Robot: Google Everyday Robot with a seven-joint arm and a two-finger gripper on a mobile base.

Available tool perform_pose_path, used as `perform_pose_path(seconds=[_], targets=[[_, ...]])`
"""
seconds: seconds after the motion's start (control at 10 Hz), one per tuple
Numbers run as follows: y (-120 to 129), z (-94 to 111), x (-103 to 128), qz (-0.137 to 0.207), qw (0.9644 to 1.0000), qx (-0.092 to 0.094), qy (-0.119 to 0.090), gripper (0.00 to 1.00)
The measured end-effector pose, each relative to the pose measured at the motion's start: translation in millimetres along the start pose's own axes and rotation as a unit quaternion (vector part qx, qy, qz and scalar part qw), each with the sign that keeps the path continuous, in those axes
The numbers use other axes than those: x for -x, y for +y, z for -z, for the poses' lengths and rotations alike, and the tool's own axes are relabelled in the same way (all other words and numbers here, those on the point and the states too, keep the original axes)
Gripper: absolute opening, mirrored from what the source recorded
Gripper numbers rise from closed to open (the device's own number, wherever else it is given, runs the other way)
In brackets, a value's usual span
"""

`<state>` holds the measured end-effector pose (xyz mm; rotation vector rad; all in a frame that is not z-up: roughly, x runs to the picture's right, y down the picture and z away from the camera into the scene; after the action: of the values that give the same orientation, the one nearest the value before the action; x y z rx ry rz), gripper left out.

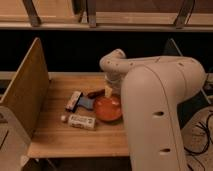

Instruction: Place the ceramic cup in the ceramic bowl

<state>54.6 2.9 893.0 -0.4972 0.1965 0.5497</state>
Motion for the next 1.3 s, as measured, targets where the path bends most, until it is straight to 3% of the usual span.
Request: perform_pose_path(seconds=[0.1, 0.4, 0.7, 0.8, 0.9, 1.1, 1.3], targets=[[3.9, -7.9, -1.1, -0.004, 0.9999, 0.014, 0.004, 0.79], [4.6, -21.7, -6.5, -0.011, 0.9992, 0.036, 0.014, 0.52], [-7.4, -20.8, -8.3, -0.017, 0.9993, 0.029, 0.019, 0.23], [-16.9, -17.0, -10.3, -0.016, 0.9994, 0.017, 0.024, 0.1], [-25.7, -12.5, -12.5, -0.016, 0.9995, 0.005, 0.028, 0.04], [-55.6, 12.9, -17.1, -0.021, 0.9983, -0.04, 0.037, 0.0], [-85.4, 55.8, -19.5, -0.028, 0.994, -0.098, 0.04, 0.0]])
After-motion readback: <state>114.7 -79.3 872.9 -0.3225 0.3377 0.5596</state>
